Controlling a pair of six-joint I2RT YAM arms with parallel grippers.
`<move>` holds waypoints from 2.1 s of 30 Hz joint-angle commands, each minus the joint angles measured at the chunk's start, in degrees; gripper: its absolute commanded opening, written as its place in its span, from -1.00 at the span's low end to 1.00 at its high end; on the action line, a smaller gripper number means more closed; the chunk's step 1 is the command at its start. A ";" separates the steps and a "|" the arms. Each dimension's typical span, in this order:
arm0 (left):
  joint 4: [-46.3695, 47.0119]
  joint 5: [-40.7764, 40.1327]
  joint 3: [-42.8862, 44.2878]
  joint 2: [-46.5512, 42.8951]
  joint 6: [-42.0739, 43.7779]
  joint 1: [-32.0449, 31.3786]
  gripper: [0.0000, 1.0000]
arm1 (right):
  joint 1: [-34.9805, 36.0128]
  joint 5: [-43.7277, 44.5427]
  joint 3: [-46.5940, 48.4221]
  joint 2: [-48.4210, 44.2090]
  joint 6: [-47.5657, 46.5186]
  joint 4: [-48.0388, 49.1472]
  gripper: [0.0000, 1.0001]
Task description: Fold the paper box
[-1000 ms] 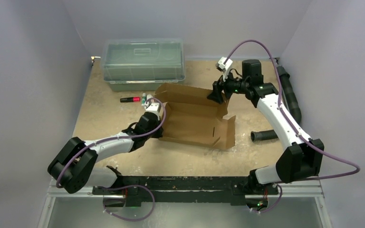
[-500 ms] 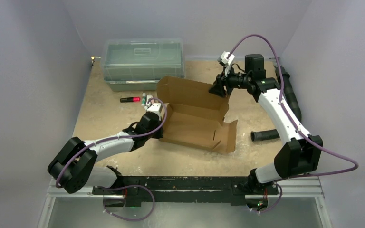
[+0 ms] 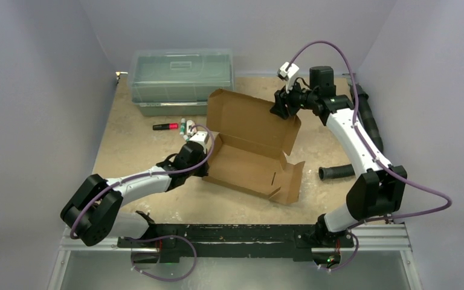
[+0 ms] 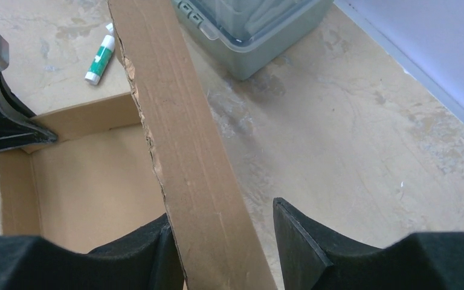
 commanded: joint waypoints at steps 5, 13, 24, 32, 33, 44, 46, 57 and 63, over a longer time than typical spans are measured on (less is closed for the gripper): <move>0.81 -0.03 3.16 -0.75 -0.90 -0.33 -1.00 | -0.97 1.96 -0.12 0.14 -0.21 0.96 0.10; 0.85 -0.22 4.44 0.50 -1.62 -0.37 -1.00 | -3.85 4.52 -1.34 -0.75 1.01 3.71 0.59; 0.46 0.12 2.52 -0.83 -3.86 -0.37 -1.00 | -8.94 1.96 -0.09 -1.90 2.41 4.57 0.83; 0.15 0.21 2.49 -1.65 -5.16 -0.32 -1.00 | -10.36 -3.94 -2.33 -4.50 3.16 4.58 0.84; 0.15 0.21 2.50 -1.81 -5.48 -0.39 -1.00 | -10.40 -5.29 -3.48 -5.35 3.68 4.71 0.85; -0.14 -1.07 2.56 -2.48 -8.90 -0.45 -1.00 | -11.20 -0.04 -30.17 -16.32 23.75 30.84 0.85; -0.11 -1.21 2.51 -2.54 -9.14 -0.59 -1.00 | -11.21 -0.26 -30.69 -14.70 25.10 32.87 0.79; -0.29 -2.23 3.34 -1.64 -9.91 -1.24 -1.00 | -10.50 -1.36 -28.35 -7.33 27.68 36.95 -0.67; 0.02 -2.17 3.61 -1.58 -10.56 -1.32 -0.92 | -10.35 -1.49 -30.60 -9.38 25.99 39.18 -1.00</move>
